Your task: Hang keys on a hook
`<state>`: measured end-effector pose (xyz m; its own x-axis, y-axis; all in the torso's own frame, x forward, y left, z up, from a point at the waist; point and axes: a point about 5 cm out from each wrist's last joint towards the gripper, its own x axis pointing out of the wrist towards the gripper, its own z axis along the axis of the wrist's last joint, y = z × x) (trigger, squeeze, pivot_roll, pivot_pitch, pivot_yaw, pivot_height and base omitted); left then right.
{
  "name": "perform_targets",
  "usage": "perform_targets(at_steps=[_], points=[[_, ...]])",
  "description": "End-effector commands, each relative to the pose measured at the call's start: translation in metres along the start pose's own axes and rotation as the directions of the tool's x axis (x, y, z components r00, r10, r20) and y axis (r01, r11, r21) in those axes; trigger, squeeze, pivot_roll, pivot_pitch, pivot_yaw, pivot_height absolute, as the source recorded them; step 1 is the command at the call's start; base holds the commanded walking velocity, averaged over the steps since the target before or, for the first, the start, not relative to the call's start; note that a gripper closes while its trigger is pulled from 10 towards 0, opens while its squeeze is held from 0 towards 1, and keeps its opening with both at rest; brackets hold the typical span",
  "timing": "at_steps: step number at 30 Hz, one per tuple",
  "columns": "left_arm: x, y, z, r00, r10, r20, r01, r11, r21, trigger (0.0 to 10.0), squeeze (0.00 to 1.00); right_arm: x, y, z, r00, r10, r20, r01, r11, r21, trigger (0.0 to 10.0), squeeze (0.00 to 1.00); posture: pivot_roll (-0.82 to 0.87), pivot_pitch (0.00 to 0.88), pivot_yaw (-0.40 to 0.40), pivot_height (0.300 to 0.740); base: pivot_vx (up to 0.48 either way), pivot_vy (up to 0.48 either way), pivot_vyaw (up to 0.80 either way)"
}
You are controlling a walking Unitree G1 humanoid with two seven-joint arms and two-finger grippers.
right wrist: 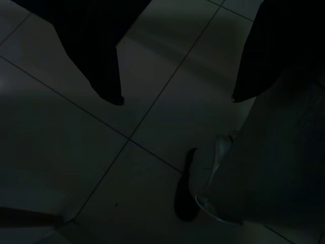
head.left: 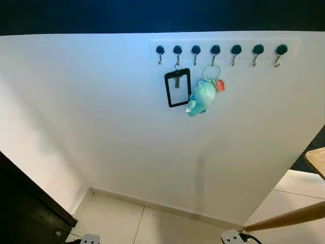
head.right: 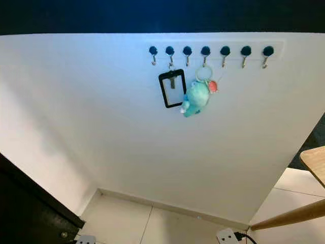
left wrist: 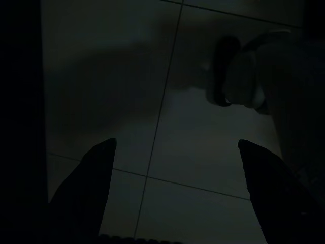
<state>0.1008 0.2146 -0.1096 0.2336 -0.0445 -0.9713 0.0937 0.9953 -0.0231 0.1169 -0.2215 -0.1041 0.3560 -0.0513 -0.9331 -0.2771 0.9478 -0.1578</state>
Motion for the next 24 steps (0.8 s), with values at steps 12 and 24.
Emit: perform_targets(at_steps=[12,24], points=[[0.0003,-0.0021,-0.0033,1.000,-0.012,-0.007,0.012,1.000,0.018,10.0,0.00,0.0009,0.0106,-0.0011,0.999,0.033,-0.004,-0.033,0.999,0.003,10.0,0.00,-0.08,0.027,0.083,0.740,-0.480,0.000,0.00],[0.0003,-0.0022,-0.0016,1.000,-0.017,-0.006,0.017,0.999,0.031,10.0,0.00,0.0009,0.0125,-0.0025,0.999,0.037,-0.008,-0.037,0.999,0.005,10.0,0.00,-0.08,0.031,0.087,0.740,-0.480,0.000,0.00]])
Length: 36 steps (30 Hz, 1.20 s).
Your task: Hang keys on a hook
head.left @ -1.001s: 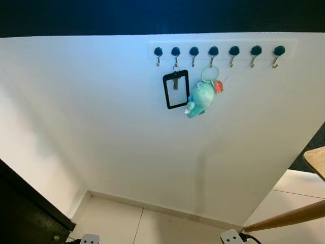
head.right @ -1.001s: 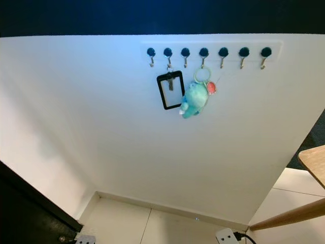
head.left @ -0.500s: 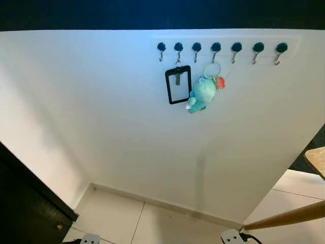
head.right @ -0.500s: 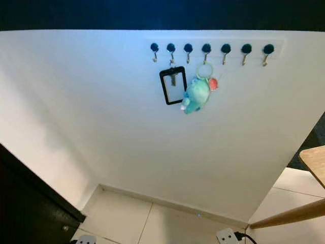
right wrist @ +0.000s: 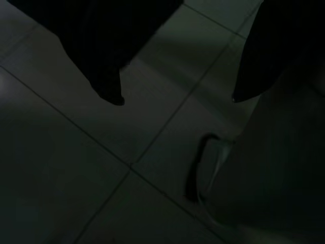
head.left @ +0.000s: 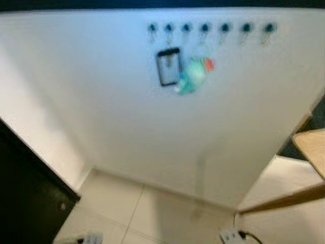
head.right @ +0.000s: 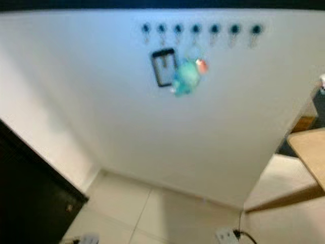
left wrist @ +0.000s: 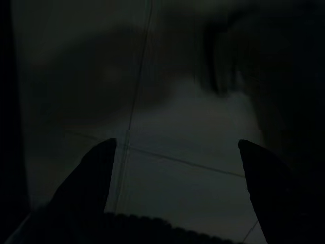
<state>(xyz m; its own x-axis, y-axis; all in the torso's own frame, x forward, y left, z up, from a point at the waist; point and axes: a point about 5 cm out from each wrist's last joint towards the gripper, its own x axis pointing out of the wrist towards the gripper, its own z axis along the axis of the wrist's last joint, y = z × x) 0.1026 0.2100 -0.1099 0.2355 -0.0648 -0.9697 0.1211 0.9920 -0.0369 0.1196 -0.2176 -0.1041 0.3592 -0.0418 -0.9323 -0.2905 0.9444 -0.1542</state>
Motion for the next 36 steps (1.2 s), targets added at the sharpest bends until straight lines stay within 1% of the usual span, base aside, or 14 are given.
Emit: perform_targets(at_steps=[1,10,14,17,35,36], points=[[-0.0006,0.0020,-0.0036,1.000,0.002,-0.010,-0.002,1.000,0.007,10.0,0.00,0.0002,0.0098,-0.0061,0.999,0.029,-0.014,-0.029,0.999,0.017,10.0,0.00,-0.08,0.031,0.087,0.740,-0.480,0.000,0.00],[-0.0007,0.0021,-0.0040,1.000,-0.002,-0.011,0.002,1.000,0.012,10.0,0.00,0.0000,0.0095,-0.0072,0.999,0.029,-0.016,-0.029,0.999,0.019,10.0,0.00,-0.08,0.035,0.086,0.740,-0.474,0.000,0.00],[-0.0008,0.0023,-0.0035,1.000,-0.005,-0.005,0.005,1.000,0.008,10.0,0.00,-0.0001,0.0093,-0.0074,0.999,0.029,-0.016,-0.029,0.999,0.021,10.0,0.00,-0.08,0.034,0.085,0.740,-0.268,0.000,0.00],[-0.0009,0.0029,-0.0029,1.000,-0.001,-0.001,0.001,1.000,-0.001,10.0,0.00,-0.0002,0.0086,-0.0077,0.999,0.027,-0.016,-0.027,0.999,0.022,10.0,0.00,-0.08,0.032,0.082,0.740,0.000,0.000,0.00],[-0.0005,0.0015,-0.0047,1.000,0.006,0.000,-0.006,1.000,0.010,10.0,0.00,-0.0002,0.0060,-0.0066,1.000,0.018,-0.018,-0.018,0.999,0.027,10.0,0.00,-0.08,0.027,0.081,0.740,0.000,0.000,0.00],[-0.0005,0.0018,-0.0048,1.000,0.009,0.002,-0.009,1.000,0.008,10.0,0.00,-0.0002,0.0061,-0.0066,1.000,0.018,-0.018,-0.018,0.999,0.028,10.0,0.00,-0.08,0.027,0.081,0.740,0.000,0.000,-0.80]])
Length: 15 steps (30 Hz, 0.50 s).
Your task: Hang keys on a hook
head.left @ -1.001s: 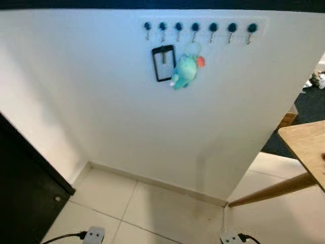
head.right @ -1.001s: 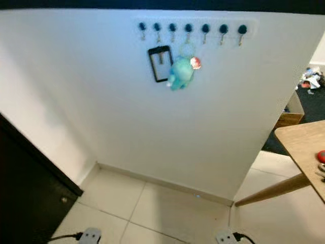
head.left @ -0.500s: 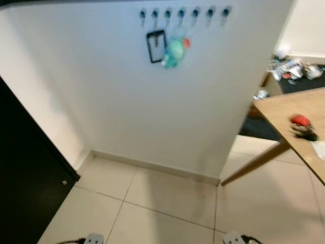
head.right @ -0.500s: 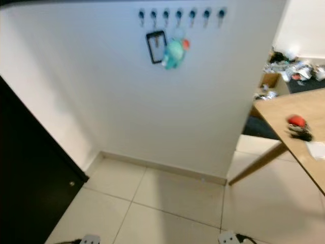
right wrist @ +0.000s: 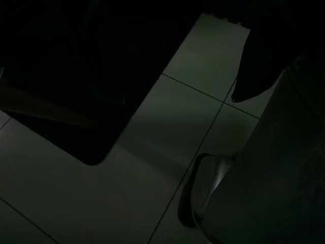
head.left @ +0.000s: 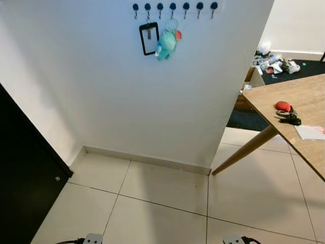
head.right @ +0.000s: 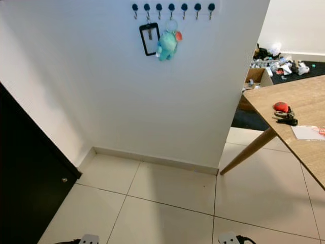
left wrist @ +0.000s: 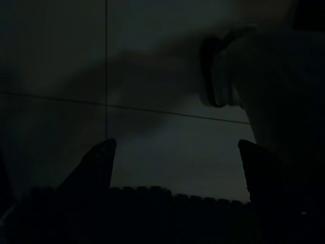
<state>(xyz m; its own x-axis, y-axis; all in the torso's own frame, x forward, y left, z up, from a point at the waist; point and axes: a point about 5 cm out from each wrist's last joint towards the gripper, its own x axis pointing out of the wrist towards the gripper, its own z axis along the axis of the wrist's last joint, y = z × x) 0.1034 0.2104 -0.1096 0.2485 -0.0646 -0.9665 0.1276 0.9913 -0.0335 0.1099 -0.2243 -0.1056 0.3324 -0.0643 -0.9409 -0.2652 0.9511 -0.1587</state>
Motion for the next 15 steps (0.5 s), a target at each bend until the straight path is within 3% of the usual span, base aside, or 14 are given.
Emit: perform_targets(at_steps=[1,15], points=[[-0.0005,0.0018,-0.0056,1.000,0.013,-0.008,-0.013,1.000,-0.003,10.0,0.00,0.0013,0.0096,0.0045,0.999,0.031,0.015,-0.031,1.000,0.007,10.0,0.00,-0.08,0.027,0.081,0.740,0.000,0.000,-0.80],[-0.0010,0.0052,0.0033,0.998,0.041,0.051,-0.041,0.999,-0.014,10.0,0.00,0.0014,0.0086,0.0056,1.000,0.023,0.015,-0.024,1.000,0.016,10.0,0.00,-0.09,0.031,0.087,0.740,0.000,0.000,-0.80]])
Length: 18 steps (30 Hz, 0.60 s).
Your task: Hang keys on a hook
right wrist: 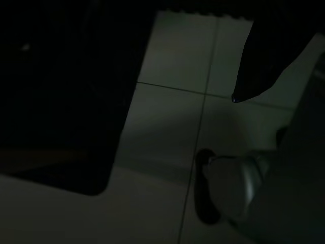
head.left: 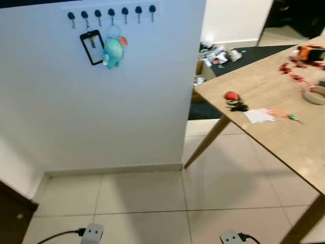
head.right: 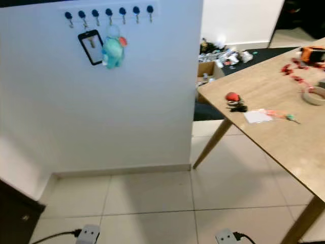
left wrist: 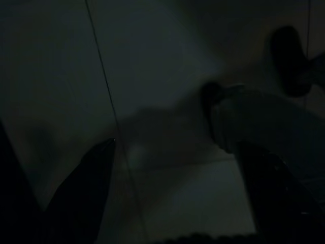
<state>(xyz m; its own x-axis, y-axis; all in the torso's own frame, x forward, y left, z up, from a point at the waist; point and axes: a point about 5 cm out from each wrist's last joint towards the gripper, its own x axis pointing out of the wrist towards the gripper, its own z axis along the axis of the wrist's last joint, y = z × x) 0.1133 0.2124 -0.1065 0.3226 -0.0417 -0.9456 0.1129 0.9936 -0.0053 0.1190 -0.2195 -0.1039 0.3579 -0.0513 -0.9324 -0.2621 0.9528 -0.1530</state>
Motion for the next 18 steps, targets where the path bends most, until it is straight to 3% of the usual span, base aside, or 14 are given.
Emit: perform_targets(at_steps=[1,18], points=[[-0.001,0.002,-0.004,1.000,0.015,-0.011,-0.015,1.000,-0.004,10.0,0.00,0.000,0.007,-0.005,1.000,0.019,-0.015,-0.019,1.000,0.013,10.0,0.00,-0.09,0.031,0.087,0.740,0.000,0.000,-0.80],[0.000,0.005,0.013,0.997,0.036,0.063,-0.036,0.999,-0.003,10.0,0.00,0.000,0.007,-0.004,1.000,0.018,-0.017,-0.018,1.000,0.012,10.0,0.00,-0.09,0.033,0.086,0.740,0.000,0.000,-0.80]])
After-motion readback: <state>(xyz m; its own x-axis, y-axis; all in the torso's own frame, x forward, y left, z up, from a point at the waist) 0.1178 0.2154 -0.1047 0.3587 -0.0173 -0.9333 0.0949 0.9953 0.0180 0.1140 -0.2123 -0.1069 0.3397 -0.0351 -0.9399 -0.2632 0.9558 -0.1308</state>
